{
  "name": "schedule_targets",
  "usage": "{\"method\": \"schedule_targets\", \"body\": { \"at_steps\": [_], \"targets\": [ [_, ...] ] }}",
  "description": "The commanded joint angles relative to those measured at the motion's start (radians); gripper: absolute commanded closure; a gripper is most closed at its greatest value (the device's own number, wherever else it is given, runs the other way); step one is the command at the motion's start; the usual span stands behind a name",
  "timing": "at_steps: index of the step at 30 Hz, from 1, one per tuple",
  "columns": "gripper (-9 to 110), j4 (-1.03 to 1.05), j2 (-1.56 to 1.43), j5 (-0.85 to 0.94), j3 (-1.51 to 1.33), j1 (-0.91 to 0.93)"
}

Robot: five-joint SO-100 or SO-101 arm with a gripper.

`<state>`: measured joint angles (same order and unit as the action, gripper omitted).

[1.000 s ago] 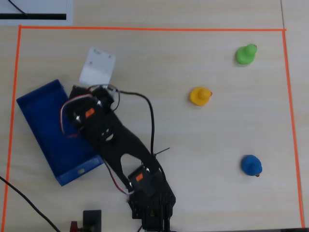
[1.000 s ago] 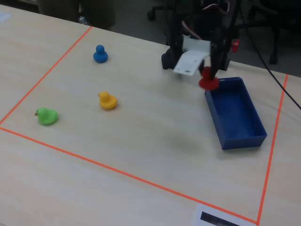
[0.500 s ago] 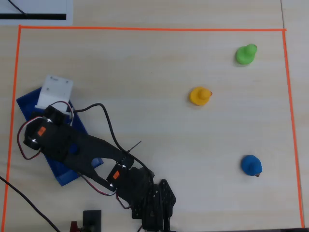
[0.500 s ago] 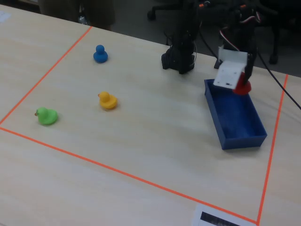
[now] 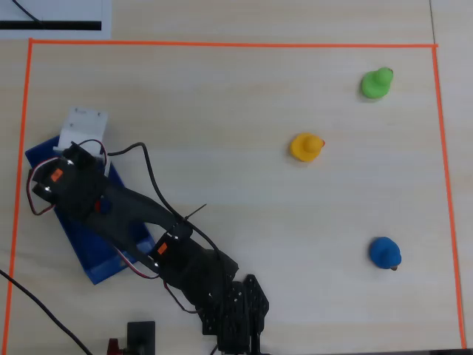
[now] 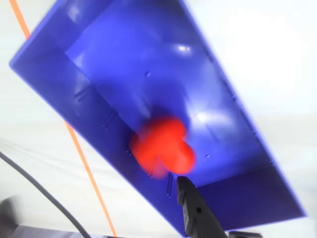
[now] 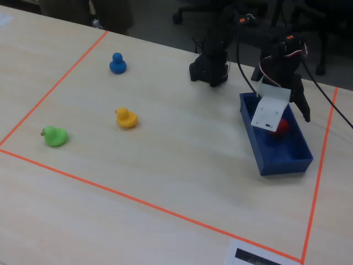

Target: Grasp red duck and put it into box.

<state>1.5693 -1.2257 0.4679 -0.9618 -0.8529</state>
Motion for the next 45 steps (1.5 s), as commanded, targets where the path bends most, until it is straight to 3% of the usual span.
{"method": "schedule_targets", "body": {
  "at_steps": [1,4,5,11,15,21,28,34,45],
  "targets": [
    [59,0.048,-0.097,0.049,0.051,0.061],
    [99,0.075,-0.341,0.112,-0.092,0.179],
    [101,0.041,-0.465,0.144,-0.192,0.238],
    [101,-0.293,-1.150,0.410,-1.063,0.588],
    [101,-0.511,-1.420,0.589,-1.598,0.773],
    [101,-0.509,-1.818,0.764,-2.033,0.917],
    [101,-0.253,-2.085,0.831,-2.137,0.977],
    [97,-0.253,-2.085,0.824,-2.137,1.089],
    [97,-0.253,-2.085,0.824,-2.137,1.097]
  ]
}}
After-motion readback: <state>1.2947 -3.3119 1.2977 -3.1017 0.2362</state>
